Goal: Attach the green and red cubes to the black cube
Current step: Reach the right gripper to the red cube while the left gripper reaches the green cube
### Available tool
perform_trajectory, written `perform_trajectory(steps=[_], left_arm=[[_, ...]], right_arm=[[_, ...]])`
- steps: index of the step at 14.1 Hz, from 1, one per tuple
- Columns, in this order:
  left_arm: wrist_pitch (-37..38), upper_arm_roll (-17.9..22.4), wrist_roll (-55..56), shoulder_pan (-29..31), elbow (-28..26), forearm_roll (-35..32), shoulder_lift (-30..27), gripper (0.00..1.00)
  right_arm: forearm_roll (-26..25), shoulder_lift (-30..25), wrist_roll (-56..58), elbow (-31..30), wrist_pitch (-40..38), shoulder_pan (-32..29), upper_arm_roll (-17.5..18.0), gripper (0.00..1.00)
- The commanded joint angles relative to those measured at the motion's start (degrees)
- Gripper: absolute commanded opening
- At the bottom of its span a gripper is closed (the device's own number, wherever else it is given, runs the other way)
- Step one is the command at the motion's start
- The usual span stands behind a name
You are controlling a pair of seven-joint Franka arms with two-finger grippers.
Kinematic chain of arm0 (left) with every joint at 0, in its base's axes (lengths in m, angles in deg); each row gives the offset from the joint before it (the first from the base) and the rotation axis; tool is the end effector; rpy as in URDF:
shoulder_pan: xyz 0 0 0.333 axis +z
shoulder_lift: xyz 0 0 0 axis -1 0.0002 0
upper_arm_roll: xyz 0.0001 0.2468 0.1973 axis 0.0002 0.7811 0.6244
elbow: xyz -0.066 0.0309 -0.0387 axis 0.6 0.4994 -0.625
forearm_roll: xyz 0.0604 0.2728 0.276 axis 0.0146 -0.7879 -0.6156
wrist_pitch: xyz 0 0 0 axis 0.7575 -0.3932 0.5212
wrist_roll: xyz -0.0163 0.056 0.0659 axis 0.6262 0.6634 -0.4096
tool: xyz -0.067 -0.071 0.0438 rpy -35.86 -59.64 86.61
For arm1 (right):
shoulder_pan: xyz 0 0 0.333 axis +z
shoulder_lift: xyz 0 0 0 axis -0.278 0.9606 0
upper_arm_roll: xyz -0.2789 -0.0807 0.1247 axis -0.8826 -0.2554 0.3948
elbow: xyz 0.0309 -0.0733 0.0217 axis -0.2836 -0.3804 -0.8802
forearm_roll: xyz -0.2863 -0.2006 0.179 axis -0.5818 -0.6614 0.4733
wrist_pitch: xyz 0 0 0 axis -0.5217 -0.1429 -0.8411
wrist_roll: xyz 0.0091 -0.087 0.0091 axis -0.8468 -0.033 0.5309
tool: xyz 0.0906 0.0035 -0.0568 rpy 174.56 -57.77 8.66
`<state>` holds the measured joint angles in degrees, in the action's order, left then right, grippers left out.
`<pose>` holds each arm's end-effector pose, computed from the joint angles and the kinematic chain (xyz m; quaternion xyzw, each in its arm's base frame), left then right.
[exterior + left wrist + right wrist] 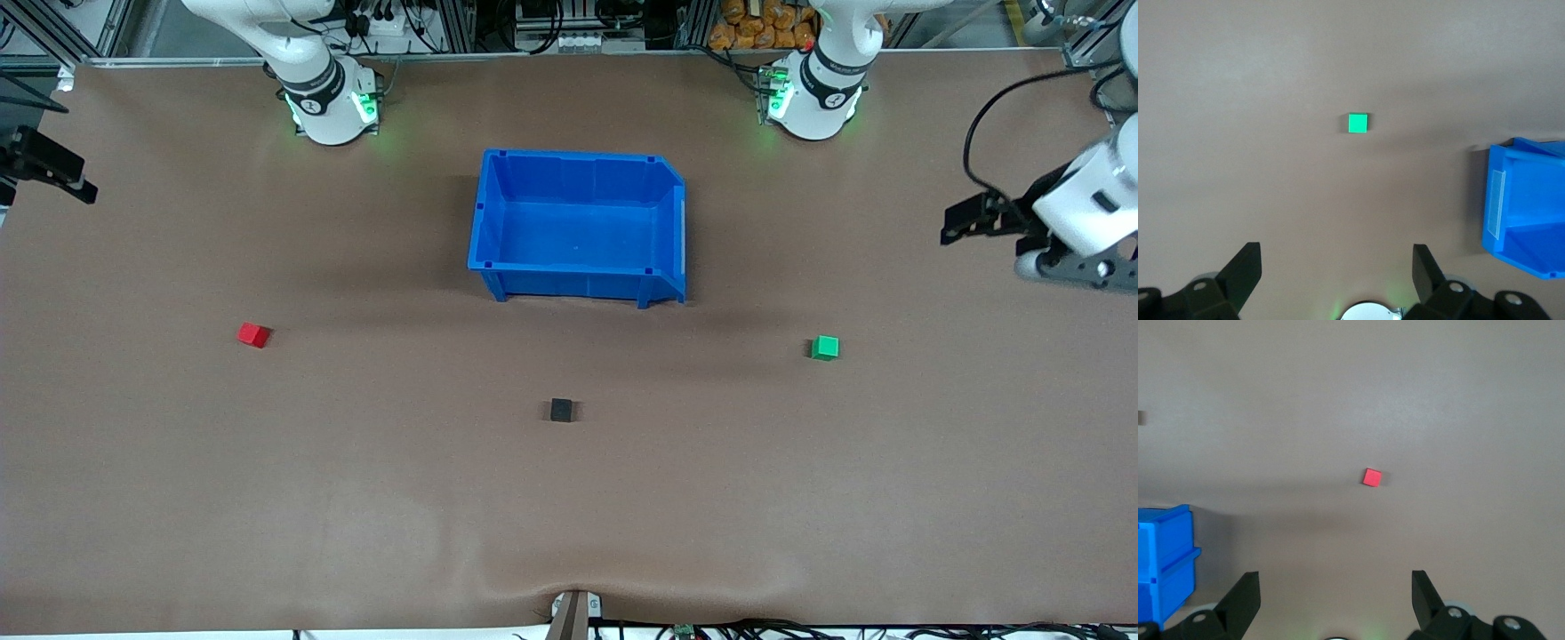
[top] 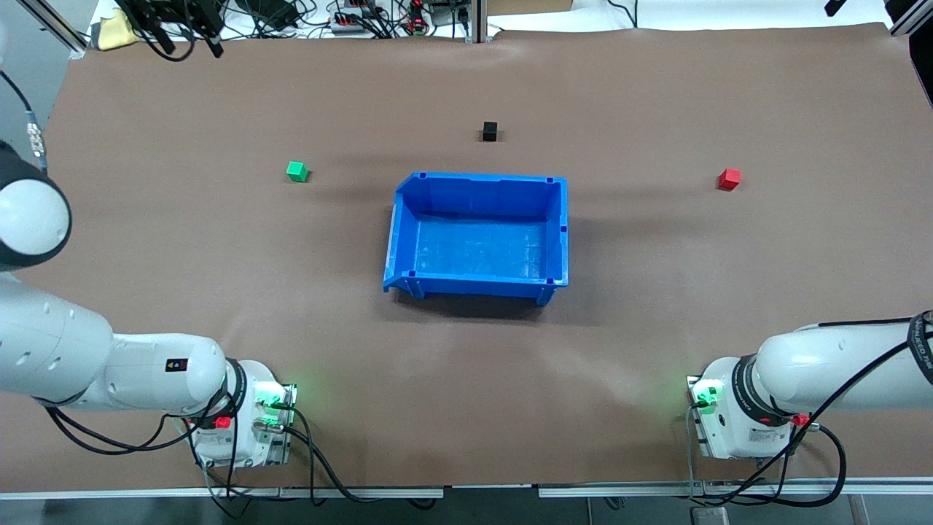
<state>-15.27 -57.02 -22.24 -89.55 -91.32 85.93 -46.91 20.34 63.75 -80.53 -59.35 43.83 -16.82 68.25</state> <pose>0.5717 -0.0328 0.5613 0.9946 -0.0853 -0.0584 0.0023 0.5243 -0.0528 0.6519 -0.9998 -0.0015 0.0176 0.0116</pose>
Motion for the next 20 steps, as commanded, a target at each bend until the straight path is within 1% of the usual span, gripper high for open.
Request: perform_trajectory(steps=[1, 3, 5, 6, 7, 9, 11, 13, 14, 15, 16, 18, 20], left_arm=[[-3.2, -0.2, 0.1, 0.0, -2.1, 1.0, 2.0, 1.00], [-6.5, -0.2, 0.1, 0.4, -4.1, 1.3, 2.7, 1.00], [-11.4, -0.2, 0.3, 0.4, -7.6, 1.3, 4.0, 1.00], [-14.4, -0.2, 1.0, 0.3, -9.7, 1.3, 5.3, 1.00], [-18.0, -0.2, 1.5, 0.2, -12.2, 1.3, 6.9, 1.00], [-25.7, -0.3, 2.9, -0.3, -16.8, 1.3, 9.0, 1.00], [-33.2, -0.5, 5.7, -1.1, -20.4, 1.2, 11.0, 1.00], [-39.2, -0.6, 8.3, -2.0, -24.1, 0.6, 12.3, 1.00], [-43.0, -0.5, 8.6, -2.5, -26.9, 0.2, 12.5, 1.00], [-48.3, -0.5, 8.6, -2.2, -29.8, 0.2, 12.9, 1.00], [-52.5, -0.5, 8.6, -2.0, -31.9, 0.2, 13.5, 1.00], [-57.0, -0.5, 8.5, -2.2, -33.1, 0.2, 16.0, 1.00], [-58.9, -0.4, 8.4, -2.4, -33.1, -0.8, 18.1, 1.00]], right_arm=[[-0.2, 5.1, 0.4, 4.2, 0.1, -0.4, 0.0, 1.00], [-1.1, 5.5, -0.4, 3.4, 0.2, -0.2, 0.0, 1.00], [0.0, 10.2, -0.4, 3.5, 3.1, -1.8, -0.2, 1.00], [0.1, 11.8, -0.4, 3.3, 4.6, -2.2, -0.1, 1.00], [0.5, 14.8, -0.4, 3.3, 5.0, -2.1, -0.1, 1.00], [2.2, 17.5, -0.4, 2.9, 8.1, -2.9, -0.2, 1.00], [2.4, 21.0, -0.4, 3.0, 10.5, -4.0, -0.1, 1.00], [2.8, 26.4, 0.4, 2.8, 14.3, -4.9, -0.1, 1.00], [3.9, 28.6, 0.4, 2.5, 16.4, -6.2, 0.0, 1.00], [5.5, 32.8, 0.4, 2.6, 17.0, -6.8, -0.1, 1.00], [6.1, 35.8, 0.3, 2.6, 17.1, -6.7, -0.1, 1.00], [6.1, 39.0, 0.3, 2.4, 17.3, -6.3, 0.0, 1.00], [6.0, 40.2, 0.5, 2.3, 17.5, -5.9, 0.0, 1.00]])
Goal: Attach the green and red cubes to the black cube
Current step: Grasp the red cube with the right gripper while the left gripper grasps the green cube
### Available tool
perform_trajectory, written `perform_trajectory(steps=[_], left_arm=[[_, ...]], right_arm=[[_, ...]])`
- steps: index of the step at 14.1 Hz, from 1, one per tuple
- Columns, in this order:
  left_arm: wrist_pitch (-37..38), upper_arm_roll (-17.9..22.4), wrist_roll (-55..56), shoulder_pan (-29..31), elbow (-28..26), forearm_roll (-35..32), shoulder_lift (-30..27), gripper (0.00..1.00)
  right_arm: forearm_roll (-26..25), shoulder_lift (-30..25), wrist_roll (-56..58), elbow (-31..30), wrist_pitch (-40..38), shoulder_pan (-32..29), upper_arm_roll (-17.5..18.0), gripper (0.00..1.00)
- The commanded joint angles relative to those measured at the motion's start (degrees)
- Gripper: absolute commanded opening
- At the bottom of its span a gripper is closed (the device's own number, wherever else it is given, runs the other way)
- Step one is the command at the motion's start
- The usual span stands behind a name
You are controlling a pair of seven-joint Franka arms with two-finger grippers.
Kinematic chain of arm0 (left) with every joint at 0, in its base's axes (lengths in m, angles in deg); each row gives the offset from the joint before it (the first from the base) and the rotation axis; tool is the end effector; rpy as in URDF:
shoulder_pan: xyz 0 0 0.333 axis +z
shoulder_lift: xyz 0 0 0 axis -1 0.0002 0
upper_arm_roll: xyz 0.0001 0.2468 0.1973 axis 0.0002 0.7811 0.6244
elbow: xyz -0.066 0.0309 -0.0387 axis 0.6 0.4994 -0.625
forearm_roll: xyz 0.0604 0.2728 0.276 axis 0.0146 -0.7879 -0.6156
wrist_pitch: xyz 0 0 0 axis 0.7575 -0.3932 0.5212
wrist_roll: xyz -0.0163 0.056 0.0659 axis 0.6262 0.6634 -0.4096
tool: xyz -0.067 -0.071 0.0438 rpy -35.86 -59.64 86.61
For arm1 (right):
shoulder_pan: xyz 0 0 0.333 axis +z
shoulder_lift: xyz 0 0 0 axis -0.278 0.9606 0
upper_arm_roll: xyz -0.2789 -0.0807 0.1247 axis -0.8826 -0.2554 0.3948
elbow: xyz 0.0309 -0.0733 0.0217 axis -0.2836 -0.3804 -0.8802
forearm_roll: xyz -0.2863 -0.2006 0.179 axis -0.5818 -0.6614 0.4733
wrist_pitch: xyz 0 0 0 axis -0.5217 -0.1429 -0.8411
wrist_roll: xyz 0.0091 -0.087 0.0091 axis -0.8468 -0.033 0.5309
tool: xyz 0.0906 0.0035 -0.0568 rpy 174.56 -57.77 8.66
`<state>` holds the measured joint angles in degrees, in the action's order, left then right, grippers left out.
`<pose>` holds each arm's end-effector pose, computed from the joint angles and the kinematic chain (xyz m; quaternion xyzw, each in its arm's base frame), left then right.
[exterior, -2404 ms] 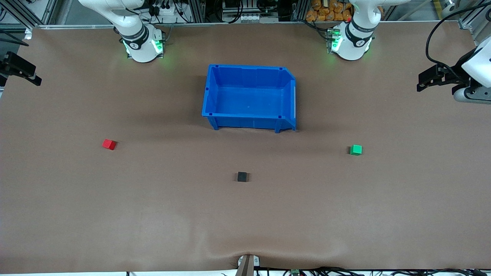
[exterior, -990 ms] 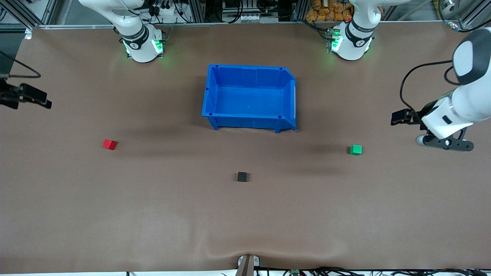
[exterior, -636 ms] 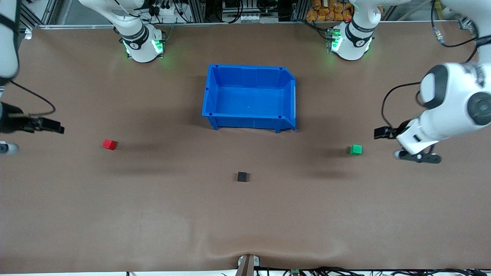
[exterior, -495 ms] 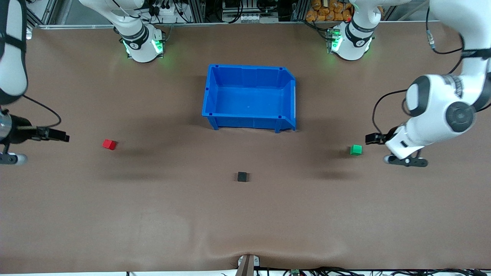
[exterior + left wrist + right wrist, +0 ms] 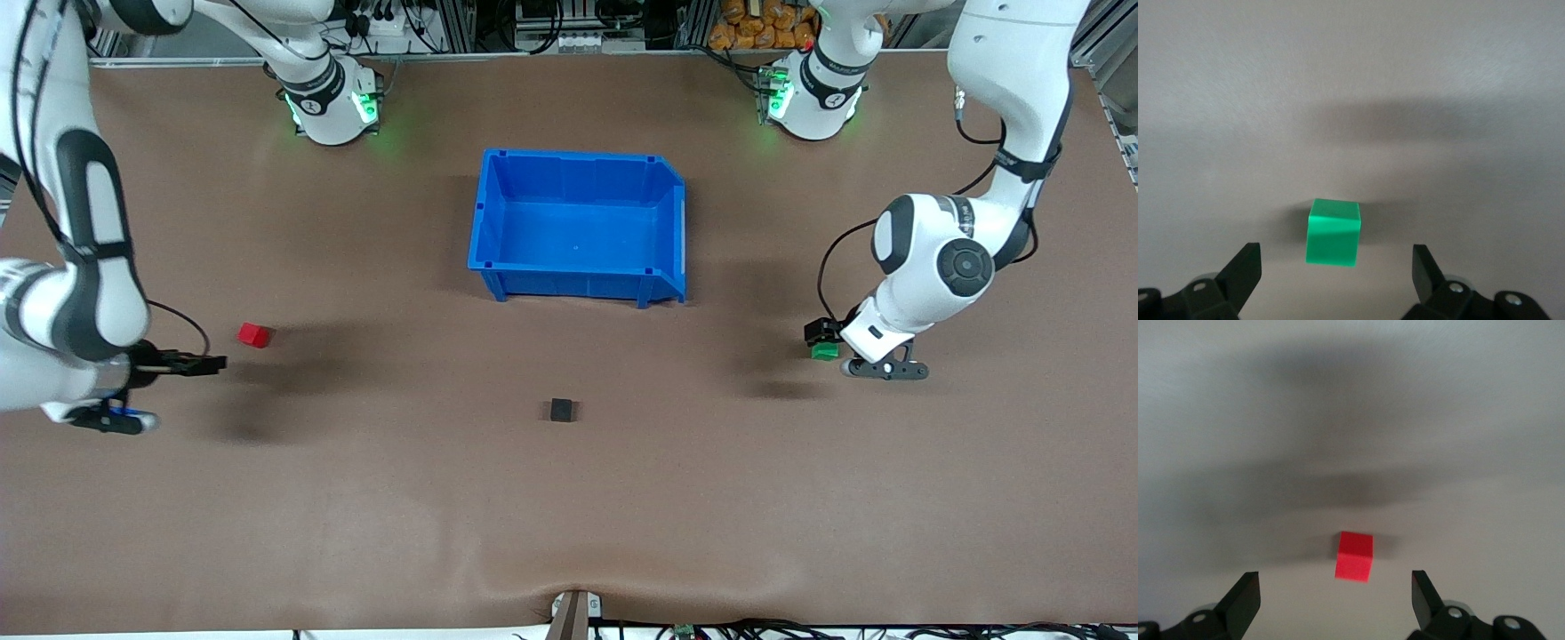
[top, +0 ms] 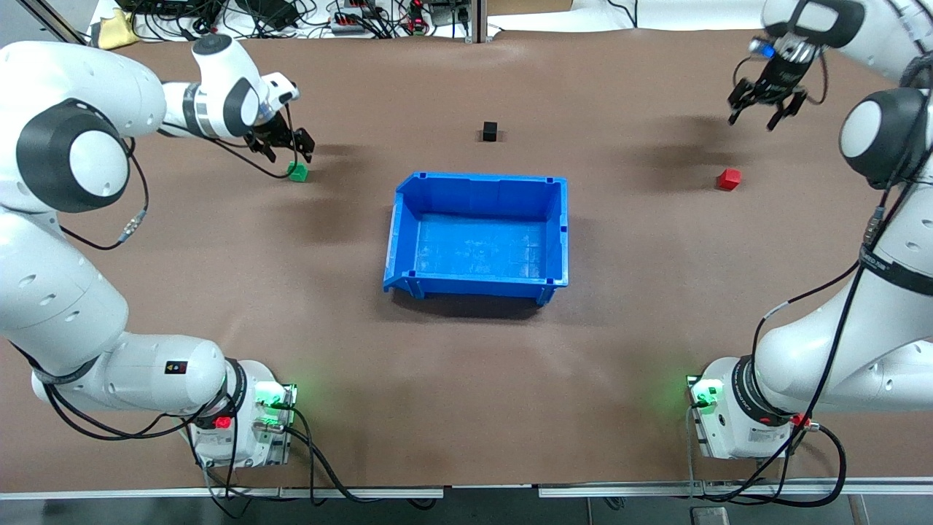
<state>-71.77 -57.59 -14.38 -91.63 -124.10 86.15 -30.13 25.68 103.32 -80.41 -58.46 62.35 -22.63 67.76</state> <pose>0.5579 -0.0599 0.2174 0.9992 -0.0370 0.0016 0.0142 0.6473 -0.1208 0.2564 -0.9788 0.0699 0.1860 0.0490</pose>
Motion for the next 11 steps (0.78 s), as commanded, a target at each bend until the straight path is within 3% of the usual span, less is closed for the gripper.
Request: perform_trajectory(steps=[1, 5, 7, 9, 10, 11], left_arm=[[-3.1, 0.1, 0.6, 0.1, -0.3, -3.0, 2.1, 1.00], [-5.6, 0.1, 0.6, 0.2, 0.3, -4.2, 4.4, 1.00], [-5.5, 0.1, 0.6, 0.1, 0.5, -4.2, 4.6, 1.00], [-5.5, 0.1, 0.1, 0.0, 0.4, -4.2, 4.9, 1.00], [-5.5, 0.1, 0.0, 0.1, 0.5, -4.2, 4.9, 0.96], [-5.5, 0.1, 0.0, 0.1, 0.4, -4.2, 4.9, 0.55]], right_arm=[[0.9, 1.4, -0.2, 1.2, -1.1, -0.3, 0.5, 1.00], [3.2, 2.6, -0.5, -1.9, -0.4, -1.8, 0.4, 1.00], [3.2, 3.5, -0.5, -2.4, -0.4, -2.0, 0.3, 0.85], [3.3, 4.4, -0.7, -2.9, -0.3, -2.8, 0.3, 0.82], [3.3, 4.6, -1.2, -3.0, -0.1, -2.8, 0.3, 0.73], [3.4, 4.7, -2.5, -3.3, 0.0, -2.7, 0.3, 0.71]])
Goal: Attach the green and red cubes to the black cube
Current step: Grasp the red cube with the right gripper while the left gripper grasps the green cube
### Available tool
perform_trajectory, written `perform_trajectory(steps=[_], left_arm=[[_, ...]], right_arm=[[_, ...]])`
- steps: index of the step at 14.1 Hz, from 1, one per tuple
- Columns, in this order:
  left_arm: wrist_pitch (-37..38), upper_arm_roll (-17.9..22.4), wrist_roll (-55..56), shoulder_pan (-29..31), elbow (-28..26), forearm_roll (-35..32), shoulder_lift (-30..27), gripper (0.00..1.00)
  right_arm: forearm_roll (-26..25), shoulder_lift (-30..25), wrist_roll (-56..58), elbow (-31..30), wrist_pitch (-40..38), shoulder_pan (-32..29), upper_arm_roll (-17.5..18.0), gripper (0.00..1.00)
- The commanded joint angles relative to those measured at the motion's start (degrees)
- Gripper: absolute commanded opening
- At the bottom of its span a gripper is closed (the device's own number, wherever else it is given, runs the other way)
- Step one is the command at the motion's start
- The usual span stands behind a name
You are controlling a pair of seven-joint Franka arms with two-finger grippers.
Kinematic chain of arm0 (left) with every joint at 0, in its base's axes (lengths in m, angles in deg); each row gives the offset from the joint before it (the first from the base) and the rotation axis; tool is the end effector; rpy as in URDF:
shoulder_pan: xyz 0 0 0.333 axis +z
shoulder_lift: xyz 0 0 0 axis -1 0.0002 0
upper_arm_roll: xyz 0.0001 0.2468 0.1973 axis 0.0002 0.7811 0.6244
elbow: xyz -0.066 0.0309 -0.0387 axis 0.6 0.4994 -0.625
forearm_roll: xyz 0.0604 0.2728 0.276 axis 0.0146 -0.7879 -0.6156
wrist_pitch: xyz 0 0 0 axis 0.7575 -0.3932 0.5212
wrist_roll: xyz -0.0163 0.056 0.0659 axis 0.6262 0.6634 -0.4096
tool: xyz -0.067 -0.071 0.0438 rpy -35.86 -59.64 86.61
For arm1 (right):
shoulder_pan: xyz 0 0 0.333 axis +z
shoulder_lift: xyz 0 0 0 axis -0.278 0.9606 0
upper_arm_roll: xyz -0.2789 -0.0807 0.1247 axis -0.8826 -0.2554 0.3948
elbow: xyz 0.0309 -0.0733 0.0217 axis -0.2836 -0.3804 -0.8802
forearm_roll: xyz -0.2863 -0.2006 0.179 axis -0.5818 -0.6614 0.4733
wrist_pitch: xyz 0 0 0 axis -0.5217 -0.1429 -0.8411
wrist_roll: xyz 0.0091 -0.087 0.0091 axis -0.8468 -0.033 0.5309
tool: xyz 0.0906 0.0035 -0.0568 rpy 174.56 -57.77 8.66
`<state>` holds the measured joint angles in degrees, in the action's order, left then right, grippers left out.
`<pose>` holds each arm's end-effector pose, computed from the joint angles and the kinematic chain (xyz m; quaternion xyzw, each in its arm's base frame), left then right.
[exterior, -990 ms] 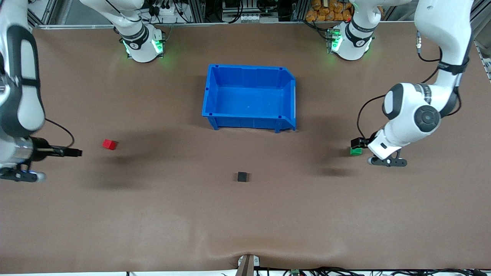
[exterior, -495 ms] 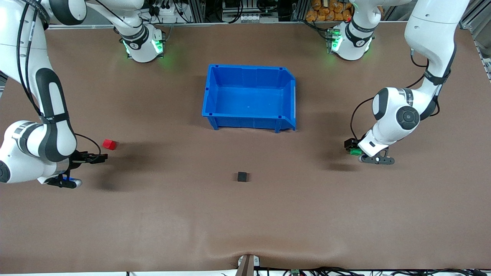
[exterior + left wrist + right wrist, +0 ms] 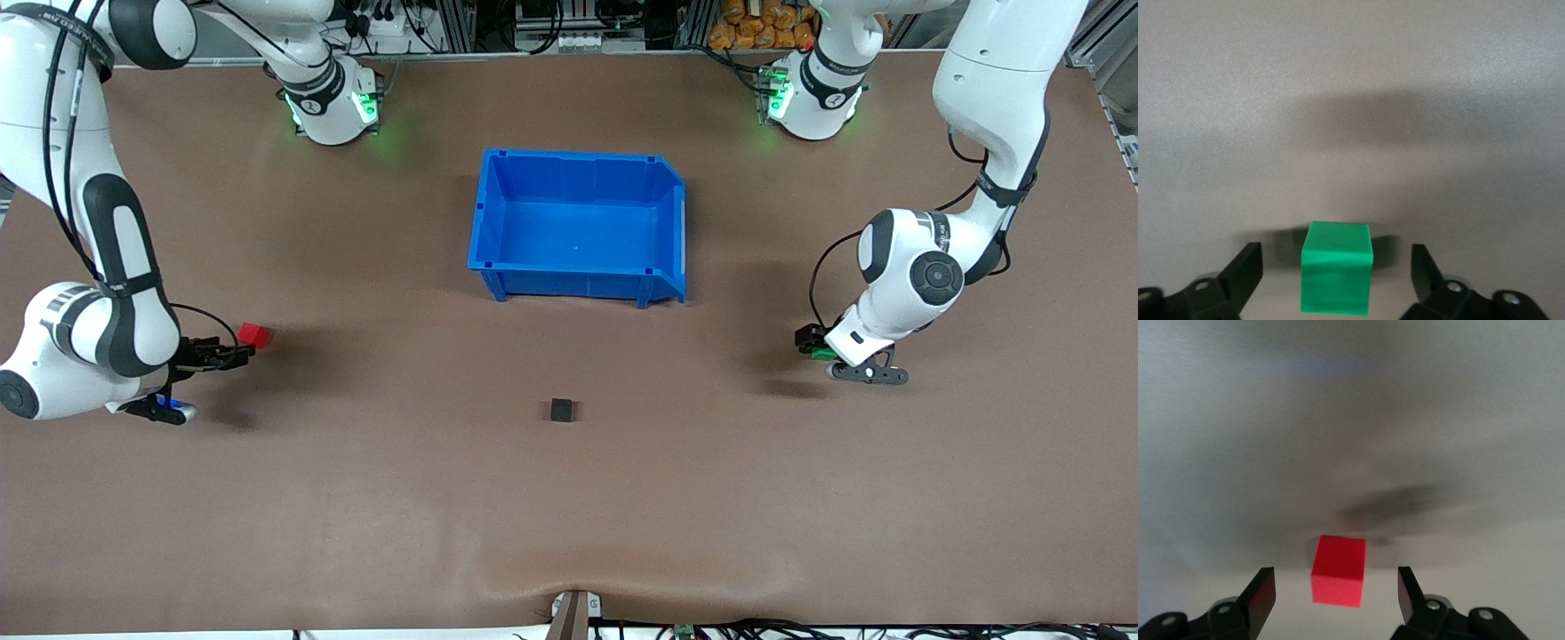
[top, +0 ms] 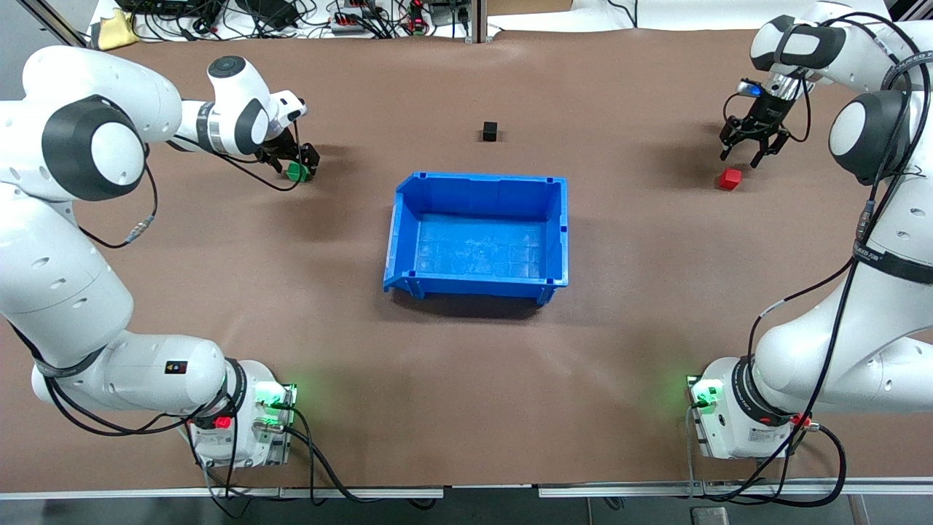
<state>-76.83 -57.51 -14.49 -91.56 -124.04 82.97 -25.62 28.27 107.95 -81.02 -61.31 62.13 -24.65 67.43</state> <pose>0.5571 -0.0603 0.1816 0.9982 -0.0597 0.0080 0.0037 0.6185 -0.1393 0.1853 -0.9602 0.1074 0.2465 0.0756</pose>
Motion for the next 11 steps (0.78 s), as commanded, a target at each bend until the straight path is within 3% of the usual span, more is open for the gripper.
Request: perform_trajectory(steps=[1, 2, 3, 5, 6, 9, 11], left_arm=[[-0.4, 0.2, 0.3, -0.2, 0.5, -1.1, 0.4, 0.24], [-0.2, 0.2, 0.3, -0.3, 0.7, -1.1, 0.4, 0.00], [-0.1, 0.2, 0.3, -0.3, 1.2, -1.1, 0.4, 0.00], [0.2, 0.2, 0.8, -0.5, 2.0, -1.1, 0.5, 0.00], [0.2, 0.2, 0.9, -0.5, 2.4, -1.1, 0.5, 0.00], [0.4, 0.1, 2.2, -0.2, 4.4, -1.1, 0.5, 0.00], [0.9, 0.1, 4.6, -0.5, 5.1, -1.0, 0.6, 0.00]], right_arm=[[0.7, 0.2, -3.3, -0.6, 0.3, -0.6, 0.6, 0.63], [0.7, 0.7, -4.3, -1.0, 0.3, -0.3, 0.6, 0.54], [0.8, 1.0, -5.4, -1.1, 0.3, 0.2, 0.7, 0.33], [0.8, 1.2, -7.6, -1.1, 0.6, 0.3, 0.7, 0.17], [0.8, 1.3, -8.6, -1.1, 0.3, 0.3, 0.7, 0.00], [1.1, 0.6, -17.2, -0.4, -1.3, 2.1, 1.0, 0.00], [5.9, 0.5, -27.0, 4.3, -7.3, 4.3, 1.3, 0.00]])
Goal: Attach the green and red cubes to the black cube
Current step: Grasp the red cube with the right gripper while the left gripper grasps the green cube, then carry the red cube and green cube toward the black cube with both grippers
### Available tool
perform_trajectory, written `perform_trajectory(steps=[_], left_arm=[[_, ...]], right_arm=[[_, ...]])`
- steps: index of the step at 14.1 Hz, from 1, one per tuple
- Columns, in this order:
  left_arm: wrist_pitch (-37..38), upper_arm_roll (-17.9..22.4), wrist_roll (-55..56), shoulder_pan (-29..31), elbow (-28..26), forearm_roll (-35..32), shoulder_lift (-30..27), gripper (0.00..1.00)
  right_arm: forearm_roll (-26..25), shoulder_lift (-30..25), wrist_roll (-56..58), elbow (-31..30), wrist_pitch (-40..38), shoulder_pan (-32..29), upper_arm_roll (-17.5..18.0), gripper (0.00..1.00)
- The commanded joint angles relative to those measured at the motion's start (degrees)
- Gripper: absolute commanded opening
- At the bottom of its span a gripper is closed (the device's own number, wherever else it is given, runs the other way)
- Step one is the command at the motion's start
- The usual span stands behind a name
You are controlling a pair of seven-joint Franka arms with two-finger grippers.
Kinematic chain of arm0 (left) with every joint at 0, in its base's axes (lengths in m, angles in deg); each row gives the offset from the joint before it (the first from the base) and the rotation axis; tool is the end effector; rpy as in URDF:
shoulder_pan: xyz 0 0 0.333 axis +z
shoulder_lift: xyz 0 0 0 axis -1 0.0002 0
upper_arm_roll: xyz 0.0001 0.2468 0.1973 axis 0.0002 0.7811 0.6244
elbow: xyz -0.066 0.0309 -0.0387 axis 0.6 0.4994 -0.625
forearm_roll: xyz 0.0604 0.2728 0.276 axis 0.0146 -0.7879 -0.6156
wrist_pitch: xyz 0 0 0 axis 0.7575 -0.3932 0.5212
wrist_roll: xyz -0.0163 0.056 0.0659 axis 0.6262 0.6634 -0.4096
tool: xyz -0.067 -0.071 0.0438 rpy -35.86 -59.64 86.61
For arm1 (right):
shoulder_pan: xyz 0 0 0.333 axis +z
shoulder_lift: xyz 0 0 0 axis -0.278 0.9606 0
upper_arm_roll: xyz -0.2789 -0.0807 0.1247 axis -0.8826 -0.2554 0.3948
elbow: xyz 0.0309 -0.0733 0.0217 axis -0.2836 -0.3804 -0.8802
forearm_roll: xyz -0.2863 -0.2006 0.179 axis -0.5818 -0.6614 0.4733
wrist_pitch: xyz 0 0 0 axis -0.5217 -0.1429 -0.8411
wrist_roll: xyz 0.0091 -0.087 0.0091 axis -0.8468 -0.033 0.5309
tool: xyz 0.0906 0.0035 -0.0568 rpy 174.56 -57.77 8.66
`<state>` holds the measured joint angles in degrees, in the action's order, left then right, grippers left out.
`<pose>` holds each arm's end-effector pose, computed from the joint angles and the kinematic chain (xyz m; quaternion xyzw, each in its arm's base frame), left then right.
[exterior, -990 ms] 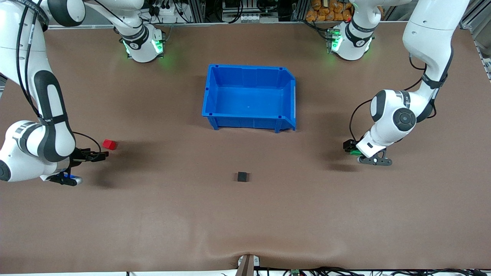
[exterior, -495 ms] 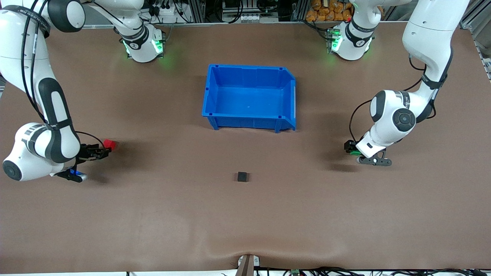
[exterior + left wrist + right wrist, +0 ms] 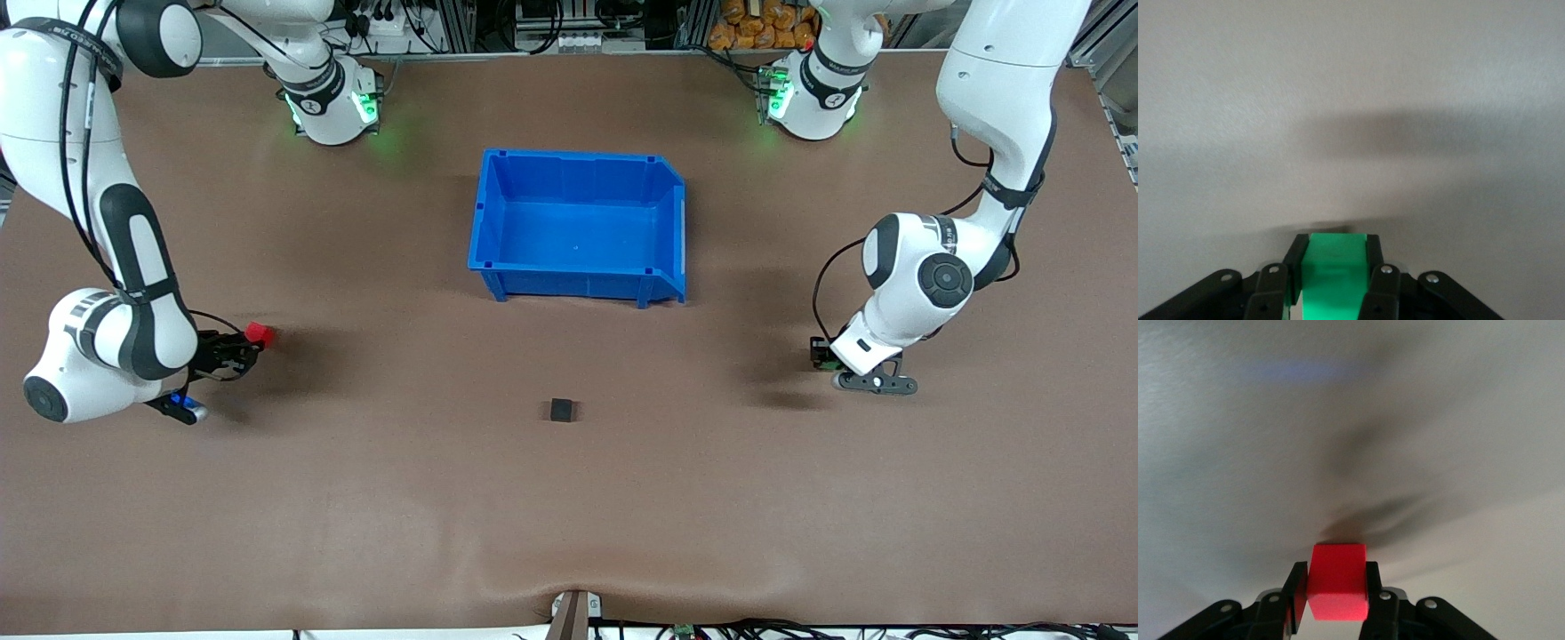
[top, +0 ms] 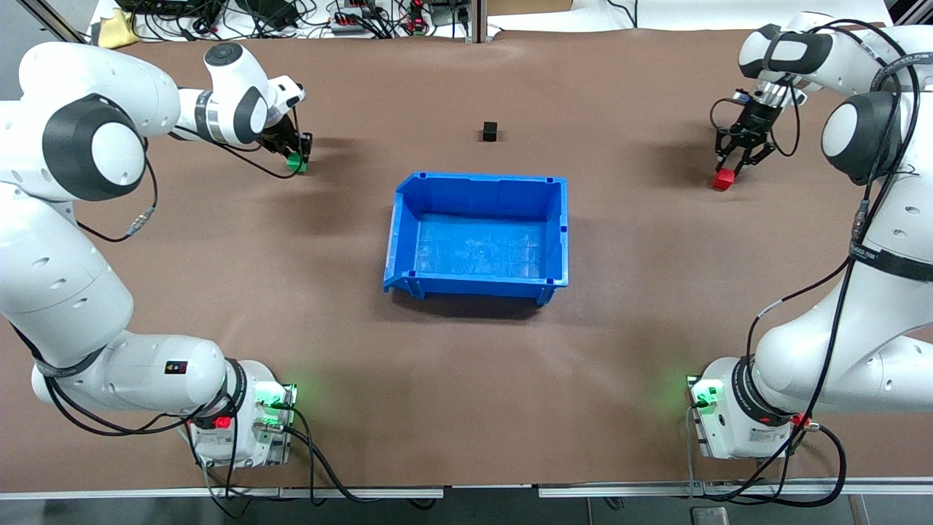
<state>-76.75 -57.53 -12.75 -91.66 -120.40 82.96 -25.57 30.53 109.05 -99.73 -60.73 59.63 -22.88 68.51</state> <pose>0.5814 -0.0631 0.2040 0.9982 -0.0447 0.0385 0.0055 0.6201 -0.1044 0.1757 -0.9260 0.2454 0.2821 0.0518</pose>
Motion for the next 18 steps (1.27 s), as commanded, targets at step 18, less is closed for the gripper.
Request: perform_trajectory(steps=[18], left_arm=[[8.2, 0.0, 92.0, -20.4, 25.7, -0.3, 9.7, 0.00]], right_arm=[[37.6, 6.9, -67.4, 9.2, 35.5, 32.4, 0.1, 0.00]])
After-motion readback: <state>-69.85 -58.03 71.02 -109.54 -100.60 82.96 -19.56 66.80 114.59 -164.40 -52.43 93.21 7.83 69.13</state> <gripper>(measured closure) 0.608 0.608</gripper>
